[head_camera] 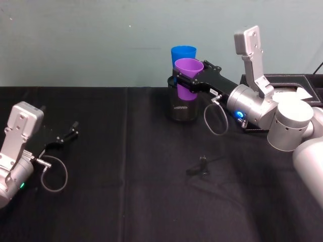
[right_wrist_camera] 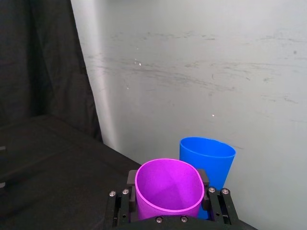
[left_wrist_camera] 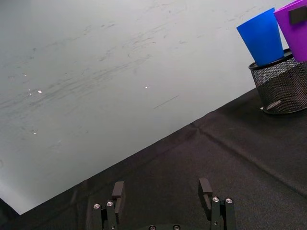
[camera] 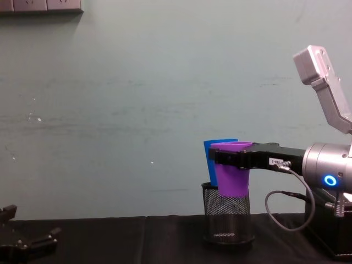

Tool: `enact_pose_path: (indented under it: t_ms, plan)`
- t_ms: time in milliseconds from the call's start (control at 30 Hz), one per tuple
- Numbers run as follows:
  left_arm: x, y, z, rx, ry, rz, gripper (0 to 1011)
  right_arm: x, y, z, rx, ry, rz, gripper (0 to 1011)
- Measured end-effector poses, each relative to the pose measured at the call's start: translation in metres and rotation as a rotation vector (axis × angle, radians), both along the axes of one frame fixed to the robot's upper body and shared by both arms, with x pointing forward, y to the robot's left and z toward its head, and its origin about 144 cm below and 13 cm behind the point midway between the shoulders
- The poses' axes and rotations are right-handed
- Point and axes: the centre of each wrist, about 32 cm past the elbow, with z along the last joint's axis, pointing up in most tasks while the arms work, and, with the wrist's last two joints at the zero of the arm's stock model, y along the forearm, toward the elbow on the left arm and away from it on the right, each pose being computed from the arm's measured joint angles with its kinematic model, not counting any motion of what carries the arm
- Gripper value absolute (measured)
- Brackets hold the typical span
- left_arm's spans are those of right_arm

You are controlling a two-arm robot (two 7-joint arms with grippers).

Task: Pick up one cup with a gripper and tap it against the other cup.

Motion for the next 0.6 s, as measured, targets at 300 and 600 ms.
enact_pose_path:
  t_ms: [300,600]
  plan:
    - [0.0000,0.0000,0.0000,0.000,0.000,0.000,1000,0.0000,0.0000,0.0000,0.000,0.000,0.000,731]
    - [0.0000,0.0000,0.0000,0.000,0.000,0.000,1000,0.0000,0.0000,0.0000,0.000,0.000,0.000,731]
